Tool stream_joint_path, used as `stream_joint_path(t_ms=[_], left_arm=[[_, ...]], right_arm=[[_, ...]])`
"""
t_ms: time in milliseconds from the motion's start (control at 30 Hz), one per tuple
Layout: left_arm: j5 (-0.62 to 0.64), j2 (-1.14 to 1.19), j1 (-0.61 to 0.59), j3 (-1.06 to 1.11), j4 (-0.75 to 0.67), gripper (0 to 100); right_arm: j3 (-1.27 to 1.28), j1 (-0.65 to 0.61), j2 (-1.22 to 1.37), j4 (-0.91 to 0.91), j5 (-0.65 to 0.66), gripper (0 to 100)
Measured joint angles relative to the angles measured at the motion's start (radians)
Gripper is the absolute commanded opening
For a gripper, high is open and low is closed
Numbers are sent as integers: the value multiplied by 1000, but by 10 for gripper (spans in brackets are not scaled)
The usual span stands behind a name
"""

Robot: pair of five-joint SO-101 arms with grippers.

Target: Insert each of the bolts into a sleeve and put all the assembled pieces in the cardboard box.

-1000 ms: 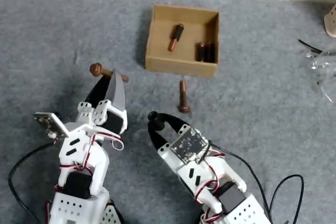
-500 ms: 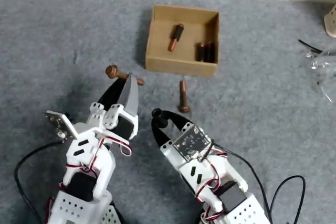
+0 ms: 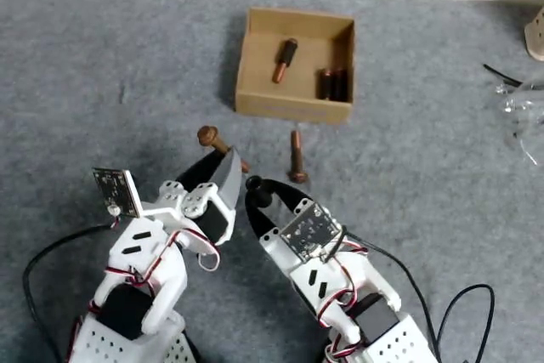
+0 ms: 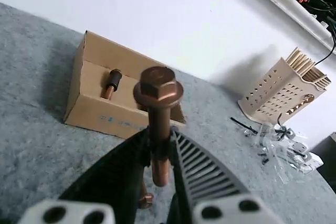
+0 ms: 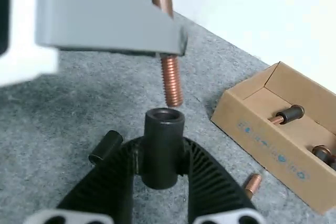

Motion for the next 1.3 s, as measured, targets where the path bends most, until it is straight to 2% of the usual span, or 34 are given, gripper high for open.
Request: stream_joint_path(t_ms=[233, 367, 633, 1100, 1300], left_arm=[[0, -2, 6, -58, 3, 4], [0, -2, 5, -101, 64, 4], [-23, -2, 124, -103, 81, 4], [-25, -6, 130, -109, 126, 4], [-25, -3, 103, -163, 204, 4]], right_arm=[[0, 0, 0, 0, 0, 5], [0, 0, 0, 0, 0, 5], [0, 0, 0, 0, 66, 5], [0, 15, 2, 0, 74, 5], [0, 48, 2, 0, 74, 5]])
